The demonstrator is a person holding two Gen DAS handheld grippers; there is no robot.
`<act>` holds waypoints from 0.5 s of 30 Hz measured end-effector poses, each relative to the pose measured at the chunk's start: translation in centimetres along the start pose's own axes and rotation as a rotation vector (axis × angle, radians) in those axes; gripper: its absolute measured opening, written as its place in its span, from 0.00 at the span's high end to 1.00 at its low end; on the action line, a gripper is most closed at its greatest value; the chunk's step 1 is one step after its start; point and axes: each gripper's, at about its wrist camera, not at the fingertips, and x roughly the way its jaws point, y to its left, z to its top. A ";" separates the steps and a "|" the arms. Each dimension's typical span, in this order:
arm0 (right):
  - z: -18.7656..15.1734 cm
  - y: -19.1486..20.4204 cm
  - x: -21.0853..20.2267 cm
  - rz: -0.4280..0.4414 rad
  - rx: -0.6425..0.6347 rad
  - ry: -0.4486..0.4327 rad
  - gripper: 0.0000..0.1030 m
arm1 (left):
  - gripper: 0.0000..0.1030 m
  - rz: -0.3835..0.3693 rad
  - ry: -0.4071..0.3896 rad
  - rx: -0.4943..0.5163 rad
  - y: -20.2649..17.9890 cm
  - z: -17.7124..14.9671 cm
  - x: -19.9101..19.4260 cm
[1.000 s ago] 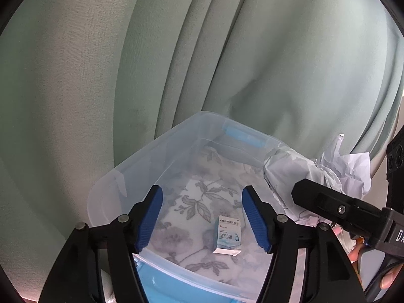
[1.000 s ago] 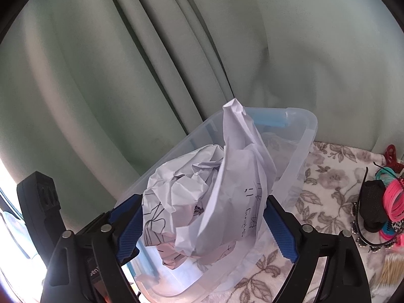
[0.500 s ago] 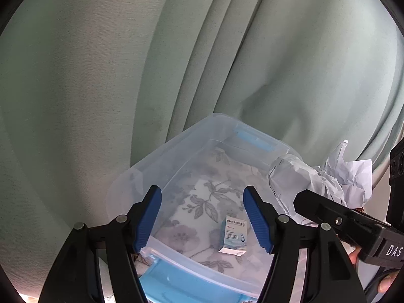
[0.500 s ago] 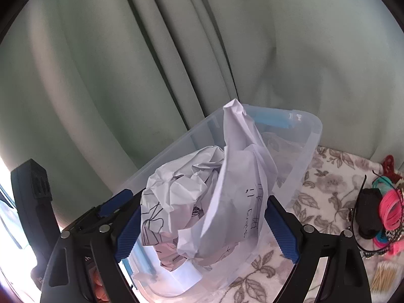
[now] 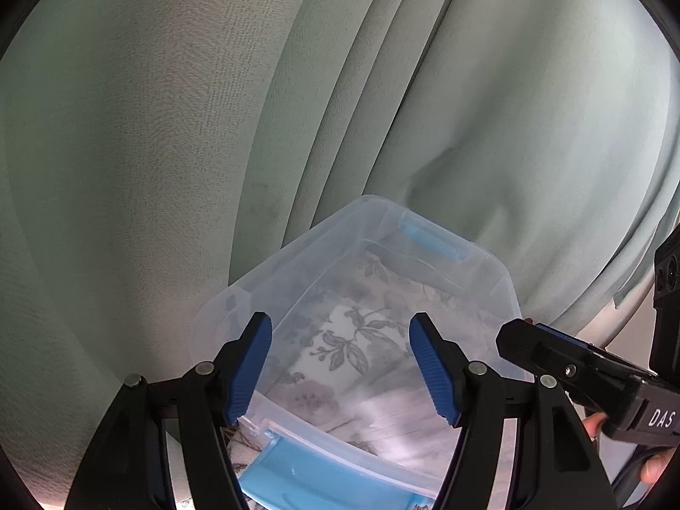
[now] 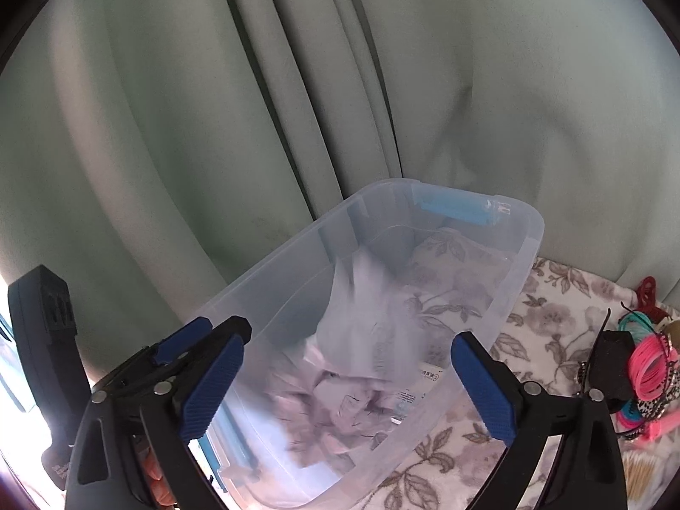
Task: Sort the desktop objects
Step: 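Open the left tool dropping the box while the right tool releases the paper into the bin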
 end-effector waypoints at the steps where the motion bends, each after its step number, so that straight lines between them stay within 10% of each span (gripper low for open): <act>1: 0.0 -0.2 -0.1 -0.002 0.002 0.002 0.03 | 0.34 0.000 0.000 -0.001 0.0 0.0 0.0; 15: 0.6 1.6 -2.6 0.008 0.017 -0.027 0.03 | 0.34 0.005 -0.011 0.006 -0.6 0.1 -1.0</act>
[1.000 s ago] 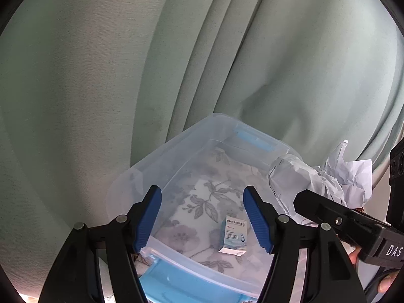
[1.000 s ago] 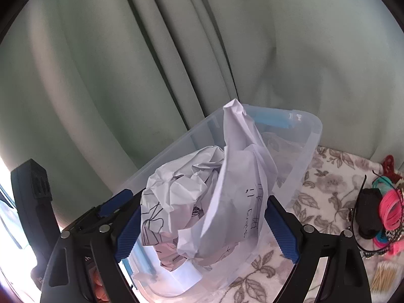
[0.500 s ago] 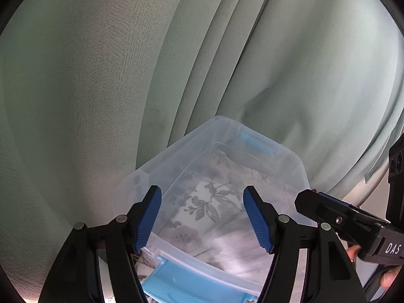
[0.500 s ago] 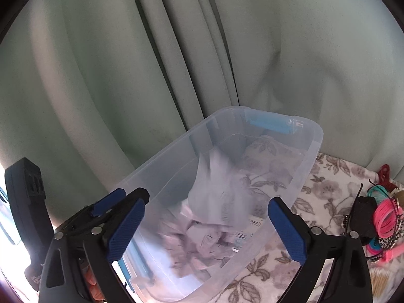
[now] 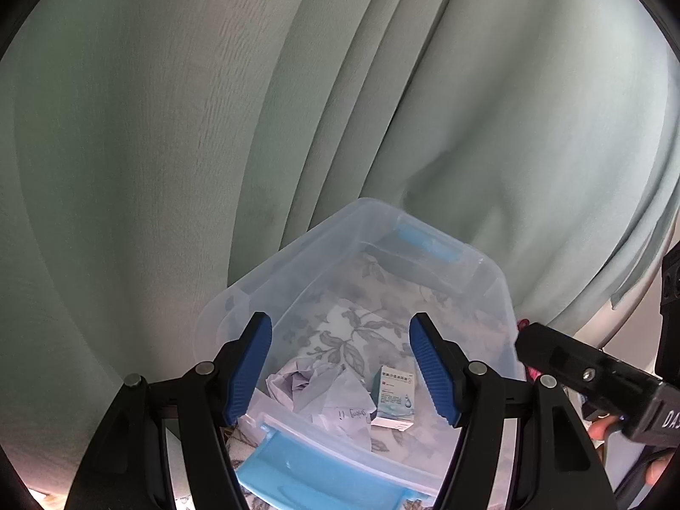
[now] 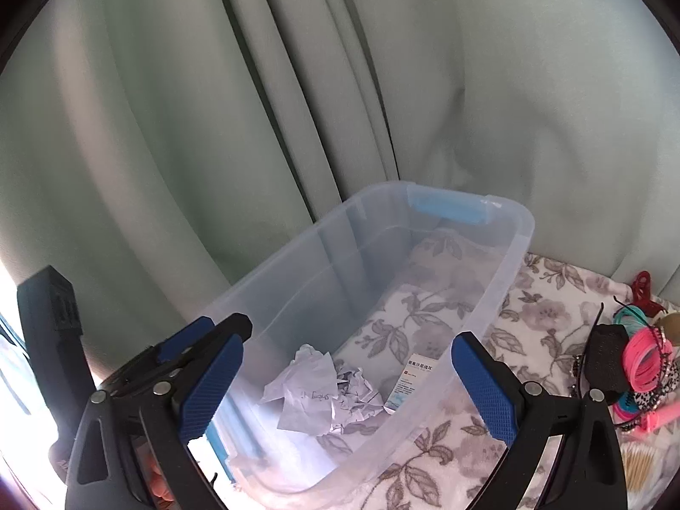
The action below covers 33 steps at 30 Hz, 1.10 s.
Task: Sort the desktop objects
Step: 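Open the left tool dropping the box while the right tool releases the paper into the bin, then move both tools back toward the remaining items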
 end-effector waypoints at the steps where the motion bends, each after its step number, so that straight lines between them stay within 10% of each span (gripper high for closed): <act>1: 0.0 -0.1 -0.4 0.000 0.003 -0.009 0.03 | 0.34 -0.004 -0.003 0.005 -0.2 0.0 -0.2; 33: -7.9 -15.1 -17.5 -0.139 0.298 -0.373 0.00 | 0.33 -0.208 0.012 0.349 -18.4 -4.8 -3.9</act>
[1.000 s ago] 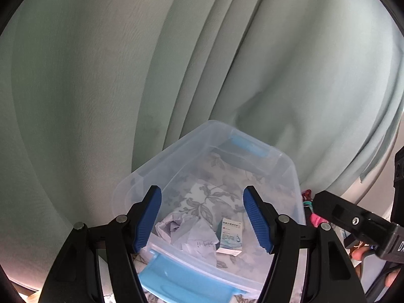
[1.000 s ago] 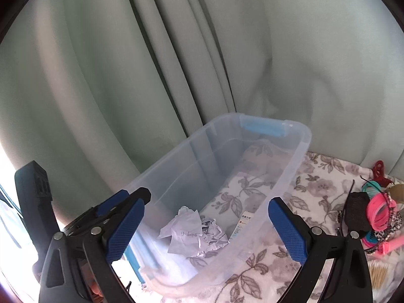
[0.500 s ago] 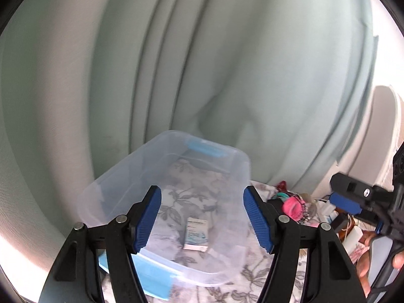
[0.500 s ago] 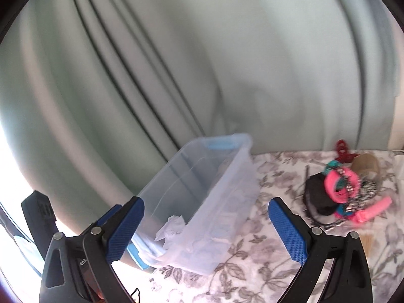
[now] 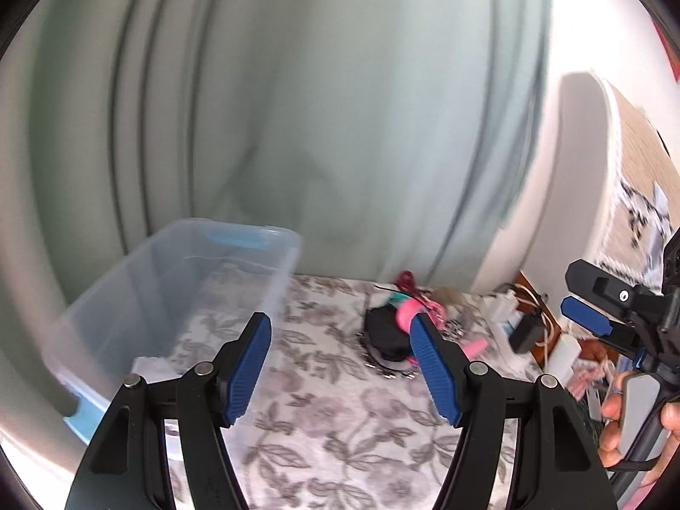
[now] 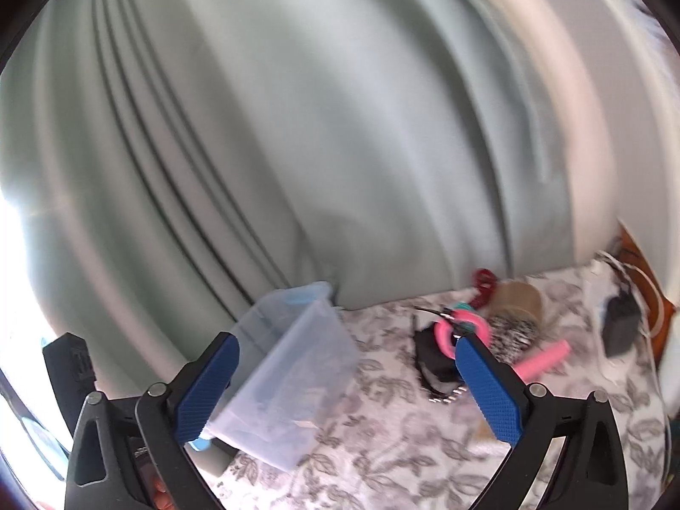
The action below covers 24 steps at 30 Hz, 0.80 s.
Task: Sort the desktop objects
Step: 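Move both tools back toward the remaining items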
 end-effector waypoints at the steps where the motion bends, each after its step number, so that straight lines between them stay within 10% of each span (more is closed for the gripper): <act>1: -0.2 -0.5 -0.5 -0.008 -0.007 -0.009 0.00 | 0.33 -0.008 0.008 0.011 -0.8 -0.1 0.2; 24: -4.6 -9.2 0.6 -0.177 0.094 0.193 0.00 | 0.33 -0.112 0.246 0.085 -8.2 -4.6 9.4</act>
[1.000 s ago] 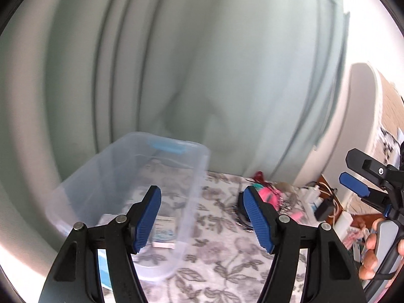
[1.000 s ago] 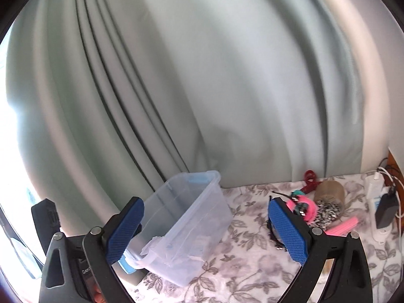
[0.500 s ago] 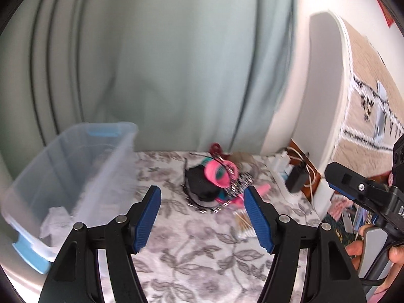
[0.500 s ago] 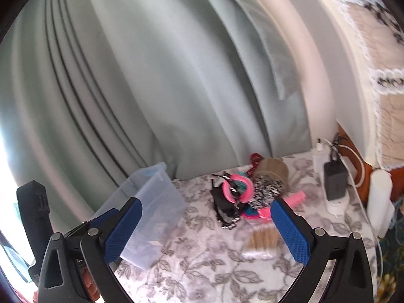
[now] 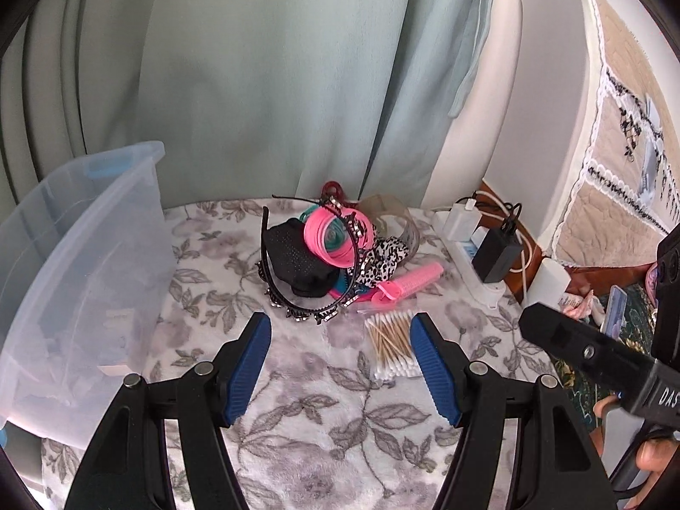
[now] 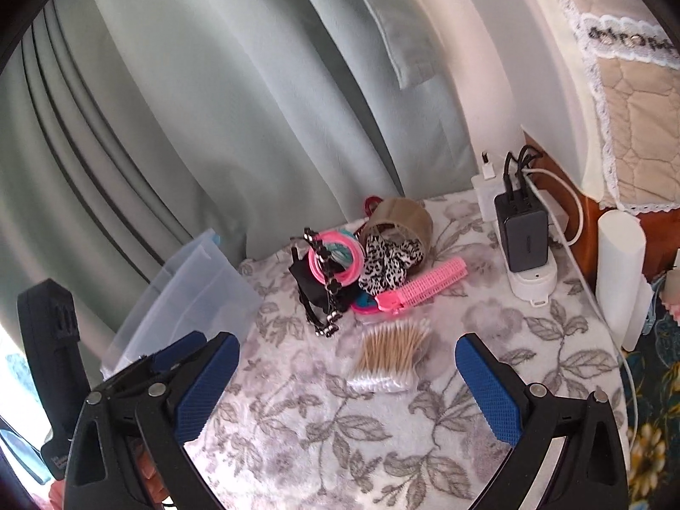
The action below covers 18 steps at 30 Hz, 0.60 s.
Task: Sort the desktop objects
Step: 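Move both tools back toward the remaining items, then grasp the black studded headband with the left tool while the right tool grasps the cotton-swab bag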
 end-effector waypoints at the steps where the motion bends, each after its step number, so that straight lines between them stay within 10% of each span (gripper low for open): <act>1: -0.1 0.0 0.5 -0.001 -0.002 0.014 0.00 | 0.33 0.005 0.007 0.002 0.1 0.0 0.5; 18: -2.4 -3.8 8.0 -0.052 0.139 0.218 0.13 | 0.33 -0.013 0.095 0.040 1.4 -0.1 8.5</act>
